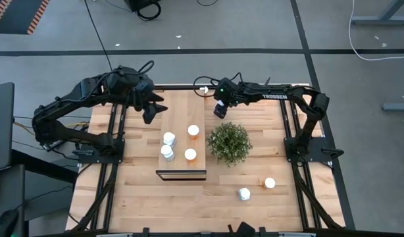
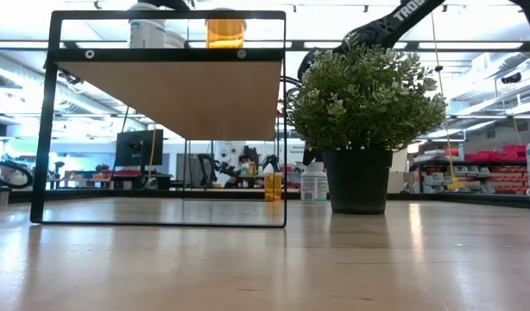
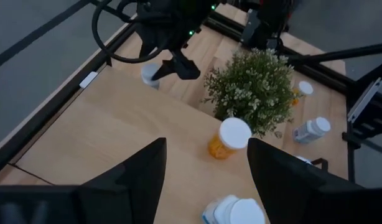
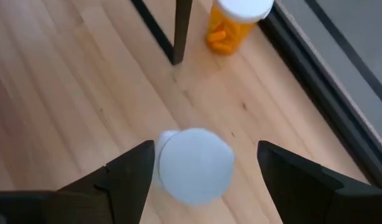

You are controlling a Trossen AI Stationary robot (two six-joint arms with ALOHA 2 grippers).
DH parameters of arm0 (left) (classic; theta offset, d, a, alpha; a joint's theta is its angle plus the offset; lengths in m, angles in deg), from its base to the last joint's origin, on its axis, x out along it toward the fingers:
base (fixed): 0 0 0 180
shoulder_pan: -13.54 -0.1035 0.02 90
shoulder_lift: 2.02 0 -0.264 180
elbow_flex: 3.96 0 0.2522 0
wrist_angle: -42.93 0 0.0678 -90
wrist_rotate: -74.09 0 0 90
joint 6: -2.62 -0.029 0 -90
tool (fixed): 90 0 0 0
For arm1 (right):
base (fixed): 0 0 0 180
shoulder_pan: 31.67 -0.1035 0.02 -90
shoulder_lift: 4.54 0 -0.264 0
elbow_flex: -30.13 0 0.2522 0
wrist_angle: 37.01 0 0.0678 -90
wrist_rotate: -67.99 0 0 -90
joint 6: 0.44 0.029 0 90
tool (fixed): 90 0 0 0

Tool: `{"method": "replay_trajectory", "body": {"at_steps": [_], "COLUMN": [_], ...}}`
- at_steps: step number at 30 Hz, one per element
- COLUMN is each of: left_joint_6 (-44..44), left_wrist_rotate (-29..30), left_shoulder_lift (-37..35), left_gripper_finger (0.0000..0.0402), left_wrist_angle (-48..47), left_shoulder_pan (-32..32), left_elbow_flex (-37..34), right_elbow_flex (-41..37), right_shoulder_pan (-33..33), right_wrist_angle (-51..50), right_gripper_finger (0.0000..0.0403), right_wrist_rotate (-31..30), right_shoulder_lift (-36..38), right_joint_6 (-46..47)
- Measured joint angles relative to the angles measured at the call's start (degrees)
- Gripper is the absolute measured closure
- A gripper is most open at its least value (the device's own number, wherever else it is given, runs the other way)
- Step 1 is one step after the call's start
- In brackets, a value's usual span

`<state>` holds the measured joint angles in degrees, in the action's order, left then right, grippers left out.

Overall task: Pick and place medicine bottles onto shelf by color
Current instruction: Put the top white pill bottle on the shelf aligned with the other white pill bottles

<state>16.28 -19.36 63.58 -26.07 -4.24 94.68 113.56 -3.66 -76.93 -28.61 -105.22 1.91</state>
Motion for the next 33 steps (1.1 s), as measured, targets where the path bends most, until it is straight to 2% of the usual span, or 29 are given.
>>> {"method": "replay_trajectory", "body": {"at_steps": [8,14,19,25,33], "left_joint_6": [1.15,1.19,1.19,1.19,0.96], "left_wrist_rotate": [-0.01,-0.01,-0.01,-0.03,-0.03], "left_shoulder_lift": [0.0,0.0,0.0,0.0,0.0], "left_gripper_finger": [0.017,0.0171,0.0171,0.0172,0.0187], "left_wrist_angle": [0.65,0.61,0.56,0.49,-0.65], "left_shoulder_pan": [0.0,0.0,0.0,0.02,0.02], "left_elbow_flex": [0.0,0.0,0.0,0.0,0.0], "right_elbow_flex": [-0.83,-0.83,-2.74,-3.1,-2.73], "right_shoulder_pan": [0.0,0.0,-0.01,-0.4,-0.44], "right_wrist_angle": [1.4,0.38,0.11,0.28,0.14], "right_gripper_finger": [0.0114,0.0133,0.0165,0.0224,0.0211], "right_wrist_rotate": [-0.59,-0.55,-0.29,-0.43,-0.75], "right_shoulder_lift": [0.0,0.0,0.06,0.2,0.06], "right_joint_6": [2.92,3.52,7.58,10.21,10.29]}}
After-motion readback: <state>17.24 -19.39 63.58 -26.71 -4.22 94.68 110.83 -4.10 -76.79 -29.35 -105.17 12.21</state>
